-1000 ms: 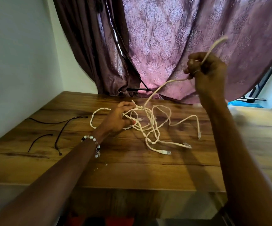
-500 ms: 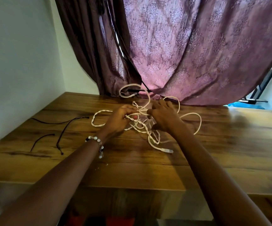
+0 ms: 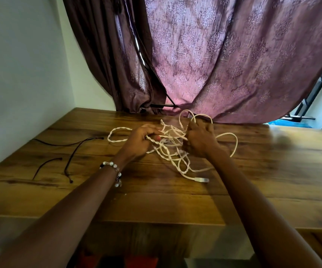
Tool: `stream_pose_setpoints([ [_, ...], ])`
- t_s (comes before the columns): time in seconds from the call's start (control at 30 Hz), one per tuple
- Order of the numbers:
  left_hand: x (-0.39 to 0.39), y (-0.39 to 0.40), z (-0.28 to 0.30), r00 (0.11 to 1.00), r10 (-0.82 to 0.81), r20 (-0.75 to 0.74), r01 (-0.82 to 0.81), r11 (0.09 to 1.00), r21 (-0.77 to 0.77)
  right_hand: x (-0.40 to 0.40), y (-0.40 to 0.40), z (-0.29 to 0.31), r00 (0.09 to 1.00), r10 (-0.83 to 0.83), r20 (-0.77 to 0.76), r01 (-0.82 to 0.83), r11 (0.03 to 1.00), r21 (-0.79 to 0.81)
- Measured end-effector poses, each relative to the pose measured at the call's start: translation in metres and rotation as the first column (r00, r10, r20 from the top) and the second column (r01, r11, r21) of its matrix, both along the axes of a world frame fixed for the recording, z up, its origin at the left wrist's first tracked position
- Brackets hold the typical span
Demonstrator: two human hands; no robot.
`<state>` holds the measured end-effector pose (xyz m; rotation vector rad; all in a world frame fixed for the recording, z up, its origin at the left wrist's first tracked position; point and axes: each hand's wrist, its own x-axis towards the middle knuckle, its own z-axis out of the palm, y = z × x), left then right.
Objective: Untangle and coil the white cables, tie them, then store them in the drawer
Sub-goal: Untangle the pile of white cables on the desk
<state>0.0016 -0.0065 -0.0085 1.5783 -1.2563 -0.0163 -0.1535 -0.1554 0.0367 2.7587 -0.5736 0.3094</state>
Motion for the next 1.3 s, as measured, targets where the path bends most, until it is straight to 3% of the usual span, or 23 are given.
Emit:
stream_pose_setpoints([
  [0.07,0.000,0.000,-0.001,0.999,0.021,0.029,-0.020,0.999,-0.026,-0.006,-0.005,0.019,0.964,0.059,0.260,-0.113,0.974,0.197],
  [0.1,-0.002,0.000,0.000,0.999,0.035,0.023,-0.034,0.999,-0.035,-0.011,-0.005,0.029,0.900,0.080,0.429,-0.242,0.909,0.338],
  [0.13,-0.003,0.000,0.000,0.999,0.049,0.009,-0.048,0.998,-0.038,-0.016,-0.003,0.039,0.806,0.072,0.588,-0.414,0.779,0.472],
  [0.2,-0.005,-0.001,0.001,0.996,0.074,0.039,-0.073,0.997,-0.022,-0.028,0.005,0.060,0.591,-0.144,0.794,-0.709,0.376,0.597],
  [0.23,-0.005,-0.002,0.000,0.991,0.088,0.097,-0.087,0.996,-0.014,-0.032,0.008,0.071,0.506,-0.274,0.818,-0.820,0.141,0.555],
  [0.3,-0.004,-0.006,-0.004,0.966,0.117,0.230,-0.120,0.993,-0.004,-0.040,0.010,0.089,0.430,-0.451,0.782,-0.902,-0.254,0.349],
  [0.33,-0.003,-0.008,-0.007,0.950,0.132,0.285,-0.141,0.990,0.012,-0.042,0.011,0.098,0.408,-0.506,0.760,-0.894,-0.390,0.221],
  [0.4,-0.006,-0.013,-0.010,0.928,0.123,0.350,-0.162,0.983,0.083,-0.046,0.011,0.111,0.343,-0.606,0.718,-0.867,-0.498,-0.006],
  [0.47,-0.010,-0.014,-0.008,0.930,0.038,0.366,-0.125,0.968,0.218,-0.046,0.011,0.118,0.314,-0.644,0.698,-0.880,-0.472,-0.040],
  [0.53,-0.016,-0.012,0.000,0.962,-0.102,0.254,0.023,0.955,0.297,-0.044,0.013,0.121,0.361,-0.611,0.704,-0.901,-0.422,0.096],
  [0.6,-0.025,-0.009,0.018,0.968,-0.233,-0.097,0.248,0.953,0.177,-0.042,0.013,0.120,0.439,-0.581,0.686,-0.894,-0.362,0.265],
  [0.67,-0.035,-0.008,0.039,0.906,-0.239,-0.348,0.241,0.970,-0.038,-0.042,0.012,0.117,0.485,-0.563,0.669,-0.874,-0.329,0.357],
  [0.7,-0.038,-0.009,0.049,0.913,-0.180,-0.365,0.155,0.983,-0.096,-0.042,0.011,0.116,0.498,-0.552,0.669,-0.867,-0.328,0.375],
  [0.77,-0.041,-0.015,0.064,0.981,-0.023,-0.193,0.002,0.994,-0.108,-0.041,0.012,0.118,0.510,-0.533,0.675,-0.860,-0.341,0.380],
  [0.83,-0.048,-0.019,0.076,0.998,-0.052,-0.028,0.051,0.999,-0.017,-0.039,0.012,0.121,0.512,-0.529,0.677,-0.858,-0.355,0.371],
  [0.93,-0.064,-0.021,0.089,0.961,-0.221,-0.169,0.237,0.968,0.082,-0.034,0.010,0.121,0.502,-0.563,0.657,-0.864,-0.357,0.354],
  [1.07,-0.066,-0.014,0.086,0.841,-0.307,-0.445,0.403,0.905,0.137,-0.033,-0.005,0.106,0.470,-0.662,0.584,-0.883,-0.365,0.297],
  [1.13,-0.065,-0.012,0.080,0.819,-0.317,-0.478,0.403,0.911,0.087,-0.036,-0.010,0.096,0.499,-0.645,0.579,-0.864,-0.416,0.281],
  [1.2,-0.064,-0.015,0.075,0.848,-0.250,-0.468,0.296,0.955,0.026,-0.040,-0.007,0.084,0.577,-0.558,0.596,-0.816,-0.417,0.400],
  [1.23,-0.063,-0.017,0.075,0.855,-0.206,-0.475,0.233,0.972,-0.001,-0.040,-0.004,0.077,0.625,-0.506,0.594,-0.778,-0.341,0.528],
  [1.3,-0.062,-0.021,0.077,0.833,-0.161,-0.530,0.150,0.987,-0.065,-0.039,0.002,0.058,0.727,-0.379,0.573,-0.626,-0.023,0.779],
])
